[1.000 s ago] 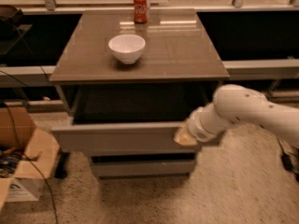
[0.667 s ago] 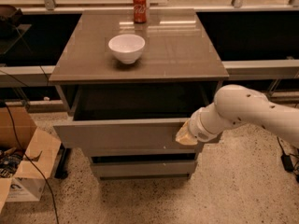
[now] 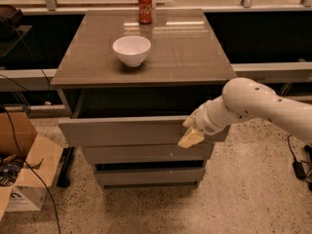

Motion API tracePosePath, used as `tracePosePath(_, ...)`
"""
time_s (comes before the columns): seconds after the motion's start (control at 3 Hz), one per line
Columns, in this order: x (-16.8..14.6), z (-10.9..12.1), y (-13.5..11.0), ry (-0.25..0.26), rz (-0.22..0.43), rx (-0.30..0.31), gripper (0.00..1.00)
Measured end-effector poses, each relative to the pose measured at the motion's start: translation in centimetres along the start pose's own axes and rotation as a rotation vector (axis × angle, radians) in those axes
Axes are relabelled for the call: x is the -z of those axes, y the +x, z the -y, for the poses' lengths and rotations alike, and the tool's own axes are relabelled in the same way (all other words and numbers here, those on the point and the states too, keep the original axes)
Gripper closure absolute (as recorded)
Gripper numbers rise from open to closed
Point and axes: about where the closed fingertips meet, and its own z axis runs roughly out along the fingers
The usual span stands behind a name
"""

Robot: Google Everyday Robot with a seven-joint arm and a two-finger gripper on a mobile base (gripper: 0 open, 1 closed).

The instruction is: Close top drawer

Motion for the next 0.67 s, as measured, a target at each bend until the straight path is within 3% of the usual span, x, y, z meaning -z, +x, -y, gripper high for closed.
tracePosePath(0.33,0.09,0.97,-0.47,0.011,0.011,0.004,0.00)
tracePosePath(0.67,0.09,0.97,-0.47,0.011,0.011,0.004,0.00)
